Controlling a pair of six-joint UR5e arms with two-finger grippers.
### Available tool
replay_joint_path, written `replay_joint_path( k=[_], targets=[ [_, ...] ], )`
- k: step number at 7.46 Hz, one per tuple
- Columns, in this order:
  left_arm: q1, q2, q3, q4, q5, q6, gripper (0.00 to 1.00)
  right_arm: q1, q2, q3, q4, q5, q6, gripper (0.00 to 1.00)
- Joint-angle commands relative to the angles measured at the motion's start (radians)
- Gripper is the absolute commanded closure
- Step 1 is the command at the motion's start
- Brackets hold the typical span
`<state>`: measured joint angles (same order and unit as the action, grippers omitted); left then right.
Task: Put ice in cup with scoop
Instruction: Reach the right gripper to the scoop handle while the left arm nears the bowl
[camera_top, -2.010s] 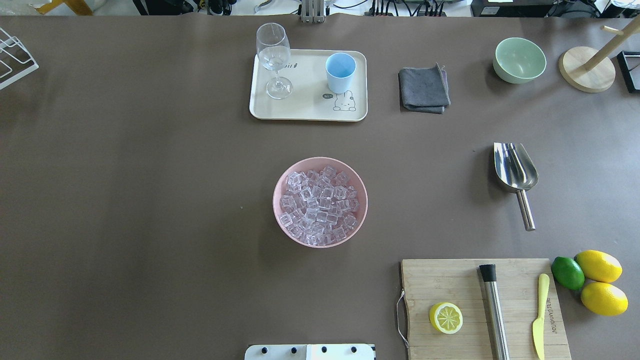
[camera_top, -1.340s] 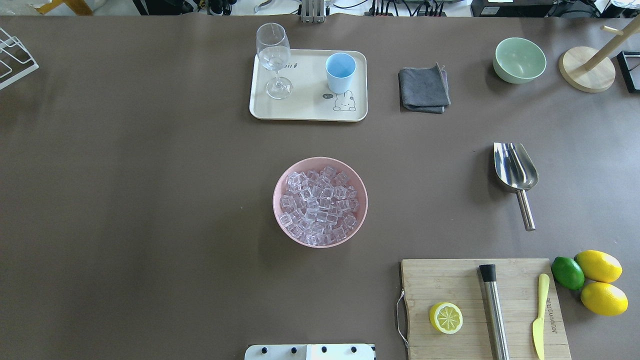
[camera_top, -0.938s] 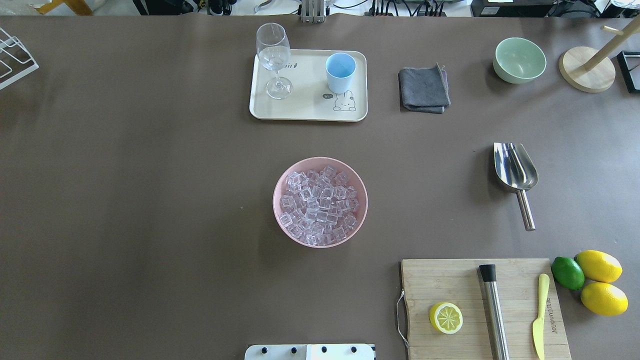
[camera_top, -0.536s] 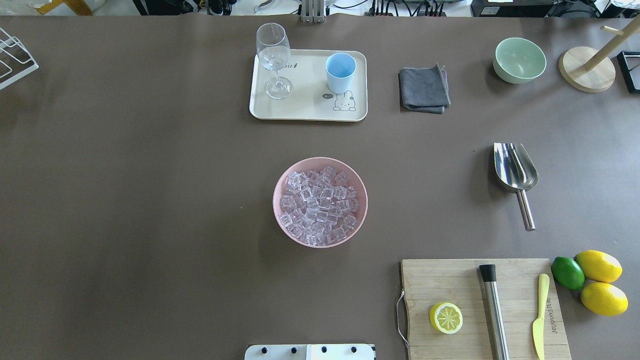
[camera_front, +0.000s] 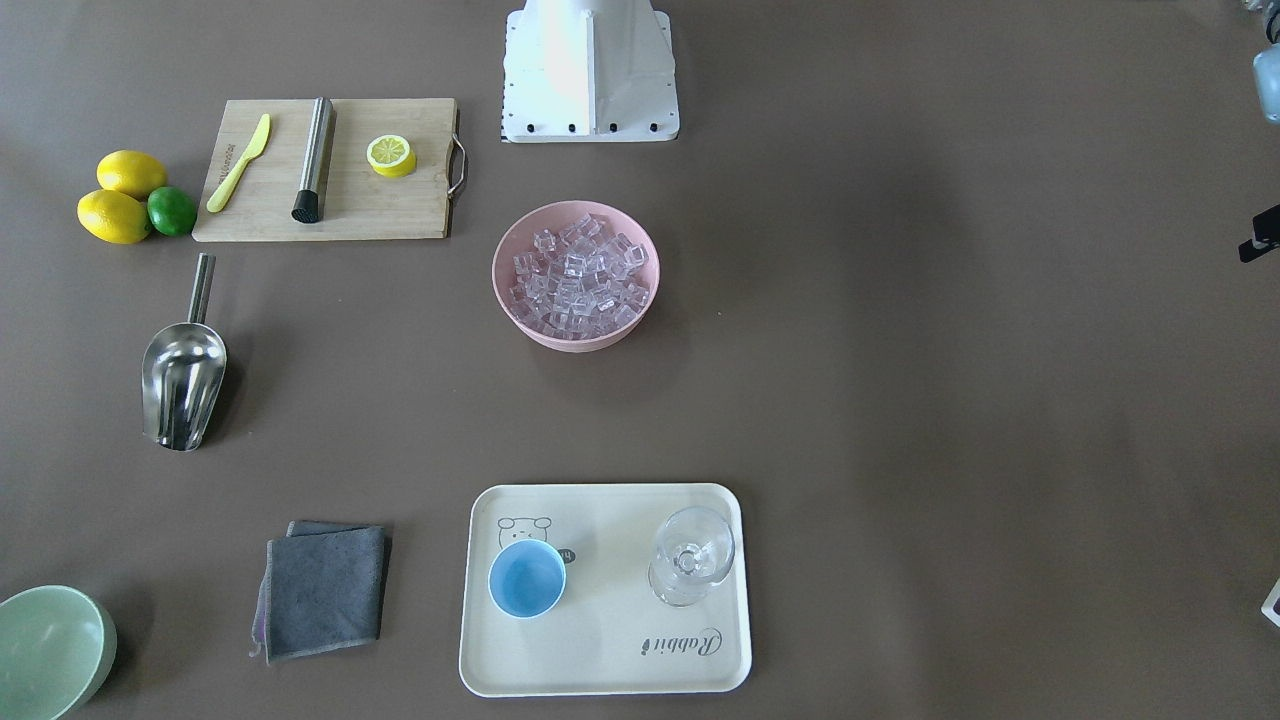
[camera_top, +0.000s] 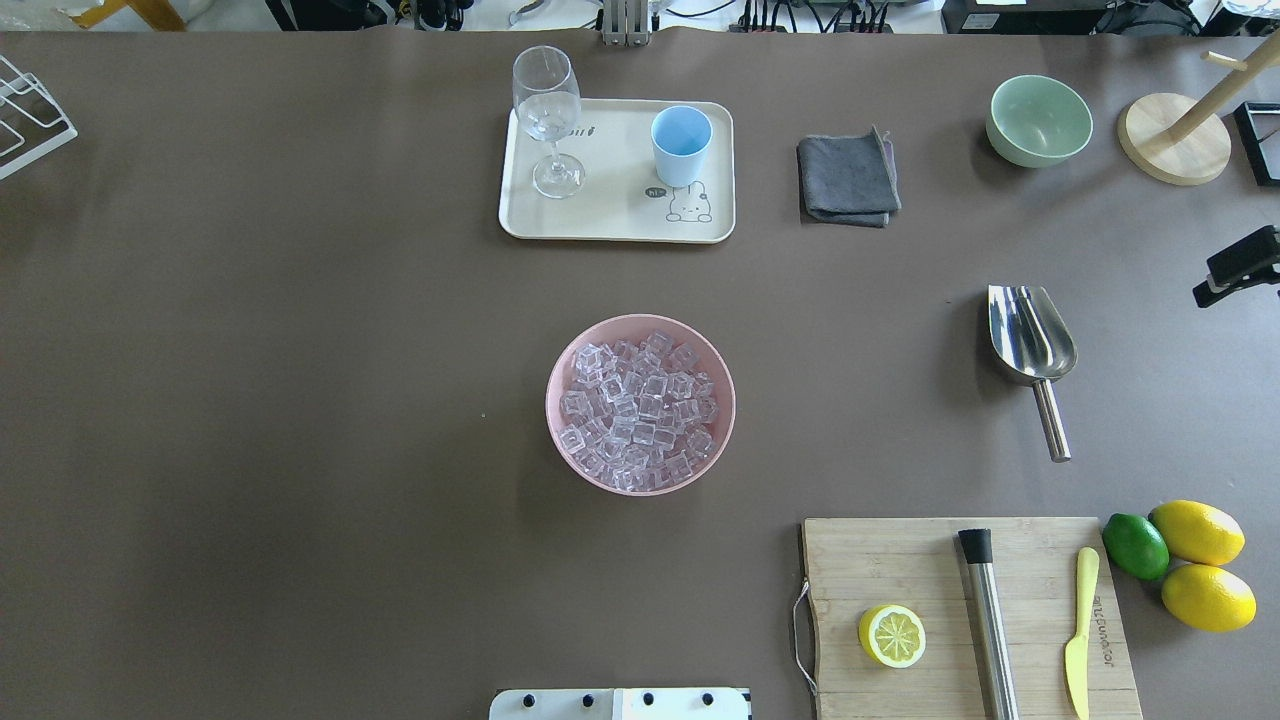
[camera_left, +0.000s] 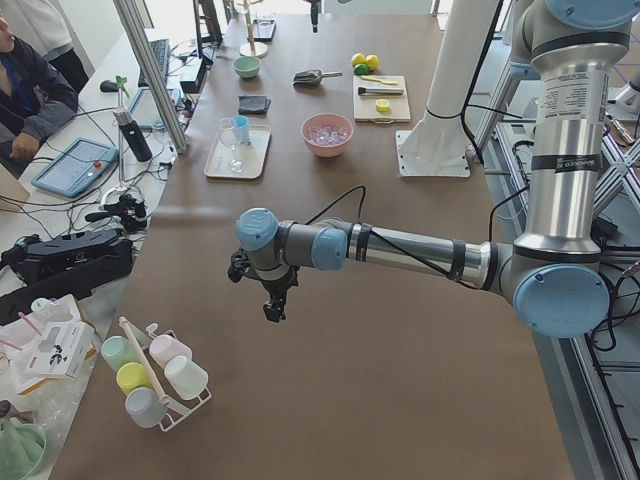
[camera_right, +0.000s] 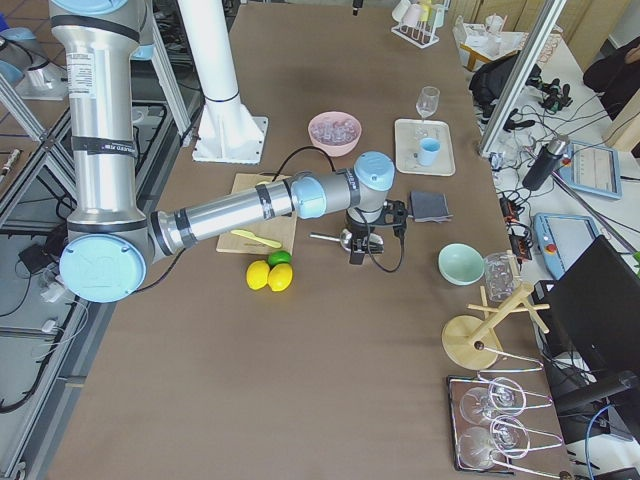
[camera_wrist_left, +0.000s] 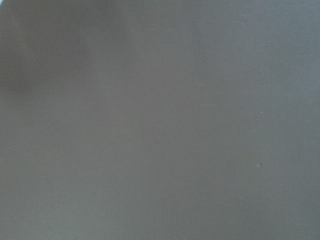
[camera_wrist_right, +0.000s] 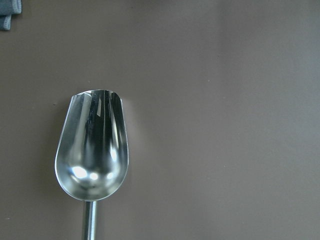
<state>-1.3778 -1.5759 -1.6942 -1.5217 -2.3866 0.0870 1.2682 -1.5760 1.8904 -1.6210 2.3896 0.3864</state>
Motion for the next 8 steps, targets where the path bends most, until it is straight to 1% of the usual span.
replay_joint_path(
  k=[1,2,3,4,5,6,7,8],
  targets=[
    [0.156,-0.061,-0.008,-0.107,-0.028,0.0,0.02,-0.178,-0.129,0.052,0.396,-0.058,0.442,0.0],
    [0.189,-0.064,-0.024,-0.186,-0.028,0.0,0.02,-0.217,-0.136,0.056,0.435,-0.059,0.506,0.0],
    [0.245,-0.067,-0.025,-0.271,-0.028,0.0,0.02,-0.231,-0.134,0.056,0.434,-0.073,0.508,0.0],
    [0.302,-0.091,-0.021,-0.35,-0.026,-0.003,0.02,-0.295,-0.127,0.056,0.434,-0.125,0.535,0.0],
    [0.375,-0.123,-0.016,-0.371,-0.022,-0.006,0.02,-0.332,-0.096,0.036,0.432,-0.165,0.575,0.0],
    [0.417,-0.154,-0.018,-0.396,-0.02,-0.042,0.02,-0.349,-0.069,0.015,0.425,-0.168,0.577,0.0],
    [0.462,-0.194,-0.013,-0.45,-0.016,-0.074,0.02,-0.361,-0.062,-0.008,0.421,-0.179,0.578,0.0],
    [0.508,-0.241,-0.016,-0.456,-0.016,-0.138,0.02,-0.384,-0.055,-0.037,0.426,-0.203,0.577,0.0]
  ],
)
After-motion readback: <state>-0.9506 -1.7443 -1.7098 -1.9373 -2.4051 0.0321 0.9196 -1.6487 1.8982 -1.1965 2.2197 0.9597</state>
